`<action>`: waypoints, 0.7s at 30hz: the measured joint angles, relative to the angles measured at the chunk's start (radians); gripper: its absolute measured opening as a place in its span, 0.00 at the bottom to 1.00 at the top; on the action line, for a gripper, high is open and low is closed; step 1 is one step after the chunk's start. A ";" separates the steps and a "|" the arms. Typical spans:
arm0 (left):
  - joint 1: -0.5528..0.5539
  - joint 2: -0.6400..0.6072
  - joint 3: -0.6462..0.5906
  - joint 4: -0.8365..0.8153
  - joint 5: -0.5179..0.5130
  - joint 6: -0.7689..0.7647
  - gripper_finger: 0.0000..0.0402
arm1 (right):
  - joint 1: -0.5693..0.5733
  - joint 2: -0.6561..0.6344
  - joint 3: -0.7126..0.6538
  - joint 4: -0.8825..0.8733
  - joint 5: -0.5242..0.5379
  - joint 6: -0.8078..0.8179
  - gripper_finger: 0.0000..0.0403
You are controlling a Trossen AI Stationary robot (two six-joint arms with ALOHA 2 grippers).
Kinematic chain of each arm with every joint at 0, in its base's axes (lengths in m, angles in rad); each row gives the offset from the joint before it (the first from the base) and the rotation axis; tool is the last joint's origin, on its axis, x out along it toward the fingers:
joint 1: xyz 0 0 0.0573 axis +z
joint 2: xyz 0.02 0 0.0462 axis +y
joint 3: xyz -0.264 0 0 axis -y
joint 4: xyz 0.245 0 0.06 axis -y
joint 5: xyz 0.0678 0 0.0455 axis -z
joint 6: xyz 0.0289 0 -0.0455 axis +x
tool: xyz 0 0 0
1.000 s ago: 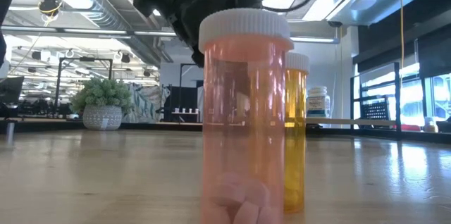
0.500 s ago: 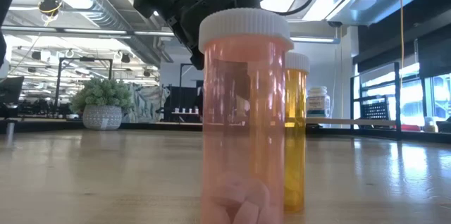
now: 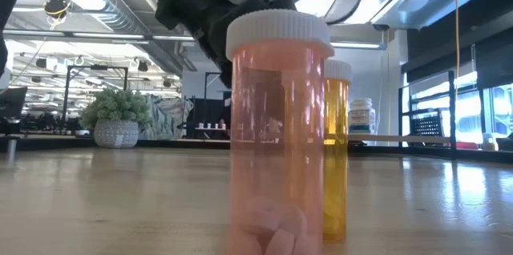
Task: Pick and place medicine bottles onto shelf by color
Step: Put the yellow pill bottle on the shelf aligned with the other yellow pill bottles
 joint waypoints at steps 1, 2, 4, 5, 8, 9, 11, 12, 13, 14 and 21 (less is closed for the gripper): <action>0.000 0.001 0.000 0.009 0.005 -0.001 0.35 | 0.000 0.000 0.000 0.000 0.000 0.000 0.68; 0.003 0.004 0.002 0.026 0.006 -0.001 0.35 | 0.000 0.000 0.000 0.000 0.001 0.000 0.68; 0.006 0.010 0.002 0.030 0.016 -0.005 0.35 | 0.000 0.000 0.000 0.000 0.001 0.000 0.68; 0.007 0.012 0.001 0.029 0.021 -0.005 0.35 | 0.000 0.000 0.000 0.000 0.001 0.000 0.68; 0.010 0.011 0.001 0.039 0.029 -0.005 0.35 | 0.000 0.000 0.000 0.000 0.001 0.000 0.68; 0.011 0.011 0.001 0.039 0.030 -0.005 0.35 | 0.000 0.000 0.000 0.000 0.001 0.000 0.68; 0.011 0.011 0.001 0.035 0.031 -0.004 0.35 | 0.000 0.000 0.000 -0.001 0.001 0.000 0.68; 0.011 0.011 0.001 0.035 0.030 -0.002 0.34 | 0.000 0.000 0.000 -0.001 0.000 0.000 0.68; 0.011 0.011 0.001 0.037 0.030 -0.002 0.34 | 0.000 0.000 0.000 -0.001 0.001 0.000 0.68; 0.011 0.011 0.001 0.036 0.030 -0.002 0.33 | 0.000 0.000 0.000 -0.001 0.000 0.000 0.68; 0.011 0.011 0.002 0.035 0.030 -0.002 0.27 | 0.000 0.000 0.000 -0.001 0.005 0.000 0.68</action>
